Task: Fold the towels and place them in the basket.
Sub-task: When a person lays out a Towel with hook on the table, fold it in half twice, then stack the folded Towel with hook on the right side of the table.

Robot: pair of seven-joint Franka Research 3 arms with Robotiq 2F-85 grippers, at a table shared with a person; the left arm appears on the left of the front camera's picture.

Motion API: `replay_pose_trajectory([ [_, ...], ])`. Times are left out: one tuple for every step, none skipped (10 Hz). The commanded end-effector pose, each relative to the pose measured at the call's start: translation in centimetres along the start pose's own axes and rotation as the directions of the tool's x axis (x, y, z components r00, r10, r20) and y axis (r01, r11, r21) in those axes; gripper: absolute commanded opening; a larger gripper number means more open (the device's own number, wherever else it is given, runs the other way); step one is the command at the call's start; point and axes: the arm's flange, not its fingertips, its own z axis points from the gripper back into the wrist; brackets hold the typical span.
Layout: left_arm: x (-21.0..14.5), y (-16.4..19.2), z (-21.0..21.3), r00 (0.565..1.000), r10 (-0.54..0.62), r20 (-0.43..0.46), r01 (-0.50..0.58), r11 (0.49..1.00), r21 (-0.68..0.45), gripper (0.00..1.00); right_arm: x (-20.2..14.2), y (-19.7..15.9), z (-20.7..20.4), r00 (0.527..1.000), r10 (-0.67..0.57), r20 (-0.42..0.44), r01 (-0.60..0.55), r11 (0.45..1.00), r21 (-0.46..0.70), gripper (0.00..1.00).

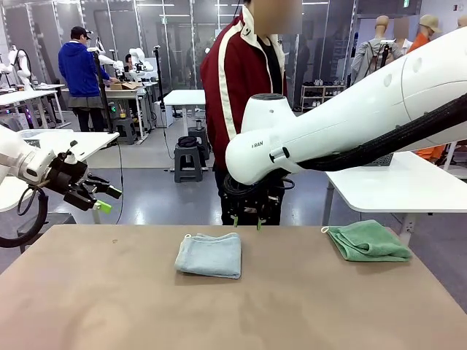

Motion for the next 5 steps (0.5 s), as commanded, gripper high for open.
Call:
replay_pose_trajectory([
  [0.16, -0.12, 0.04, 1.0, -0.003, -0.002, 0.003, 1.0, 0.005, 1.0, 0.28, 0.07, 0.13, 1.0, -0.004, 0.006, 0.004, 1.0, -0.017, 0.62],
  [0.16, -0.12, 0.04, 1.0, -0.003, -0.002, 0.003, 1.0, 0.005, 1.0, 0.28, 0.07, 0.13, 1.0, -0.004, 0.006, 0.004, 1.0, -0.017, 0.62],
  [0.16, -0.12, 0.04, 1.0, -0.003, -0.002, 0.003, 1.0, 0.005, 1.0, 0.28, 0.07, 0.13, 1.0, -0.004, 0.006, 0.004, 1.0, -0.017, 0.62],
  [0.16, -0.12, 0.04, 1.0, -0.003, -0.002, 0.003, 1.0, 0.005, 1.0, 0.28, 0.07, 0.13, 1.0, -0.004, 0.006, 0.004, 1.0, -0.017, 0.62],
  [0.16, -0.12, 0.04, 1.0, -0.003, -0.002, 0.003, 1.0, 0.005, 1.0, 0.28, 0.07, 0.13, 1.0, -0.004, 0.006, 0.004, 1.0, -0.017, 0.62],
])
